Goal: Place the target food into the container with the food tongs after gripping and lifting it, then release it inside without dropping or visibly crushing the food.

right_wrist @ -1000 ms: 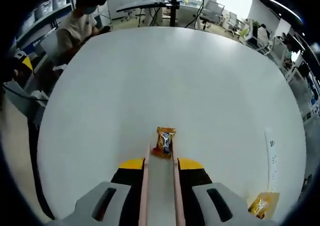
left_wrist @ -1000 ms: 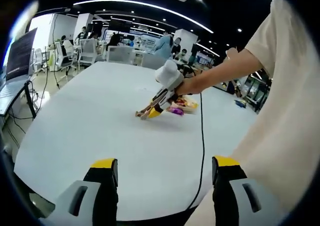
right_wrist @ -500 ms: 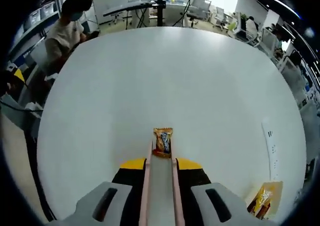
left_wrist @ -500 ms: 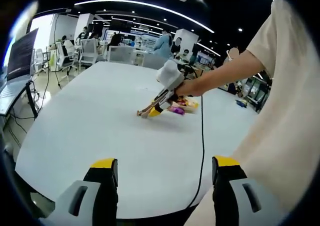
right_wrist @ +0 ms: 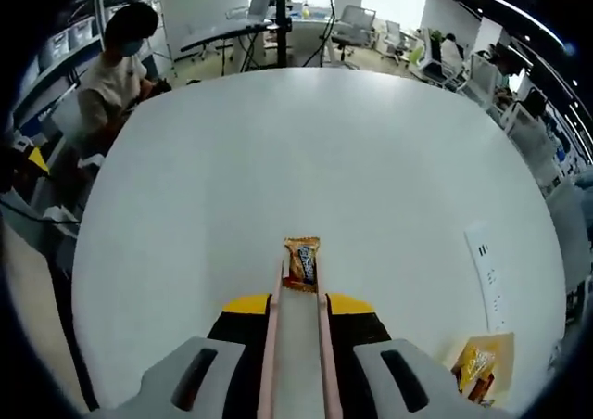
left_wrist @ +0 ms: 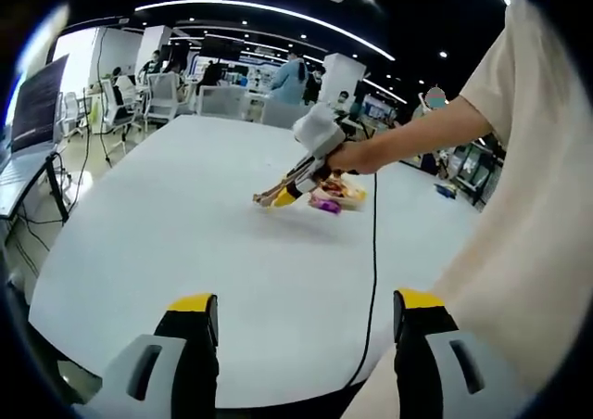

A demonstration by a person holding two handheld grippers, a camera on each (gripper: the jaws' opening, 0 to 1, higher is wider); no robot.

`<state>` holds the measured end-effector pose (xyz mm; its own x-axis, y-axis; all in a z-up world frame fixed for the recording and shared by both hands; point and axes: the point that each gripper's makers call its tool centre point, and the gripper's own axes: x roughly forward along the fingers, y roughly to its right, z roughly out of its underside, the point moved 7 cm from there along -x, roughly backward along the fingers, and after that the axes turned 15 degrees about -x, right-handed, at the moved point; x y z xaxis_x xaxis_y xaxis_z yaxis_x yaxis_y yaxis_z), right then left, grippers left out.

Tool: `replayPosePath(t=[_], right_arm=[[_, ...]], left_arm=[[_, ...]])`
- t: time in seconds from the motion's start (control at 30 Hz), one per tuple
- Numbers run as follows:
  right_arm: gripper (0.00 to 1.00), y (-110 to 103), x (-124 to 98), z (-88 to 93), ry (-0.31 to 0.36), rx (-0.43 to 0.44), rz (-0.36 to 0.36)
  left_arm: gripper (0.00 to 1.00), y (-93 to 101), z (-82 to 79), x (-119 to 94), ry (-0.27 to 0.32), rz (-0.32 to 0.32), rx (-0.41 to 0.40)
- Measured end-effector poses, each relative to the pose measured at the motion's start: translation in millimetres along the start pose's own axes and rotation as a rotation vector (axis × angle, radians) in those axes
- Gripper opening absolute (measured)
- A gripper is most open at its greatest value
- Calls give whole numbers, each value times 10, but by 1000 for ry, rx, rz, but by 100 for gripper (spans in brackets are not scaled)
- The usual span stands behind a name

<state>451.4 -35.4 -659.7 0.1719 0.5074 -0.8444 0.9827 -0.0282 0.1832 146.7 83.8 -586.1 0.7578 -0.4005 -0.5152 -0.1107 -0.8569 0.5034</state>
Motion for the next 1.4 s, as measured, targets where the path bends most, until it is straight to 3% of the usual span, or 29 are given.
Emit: replayPosePath(t=[0.3, 0.6, 0.93, 1.4], right_arm=[[21, 166, -261, 81, 34, 48, 67], [21, 361, -591, 320, 34, 104, 147], [21, 638, -1023, 718, 29, 201, 254], [21, 855, -1359, 984, 26, 247, 329]], left_arm=[[77, 61, -71, 36, -6, 22, 35], [77, 141, -113, 75, -10, 49, 70], [77, 264, -137, 132, -18, 78, 109], [77, 351, -162, 188, -23, 91, 135]])
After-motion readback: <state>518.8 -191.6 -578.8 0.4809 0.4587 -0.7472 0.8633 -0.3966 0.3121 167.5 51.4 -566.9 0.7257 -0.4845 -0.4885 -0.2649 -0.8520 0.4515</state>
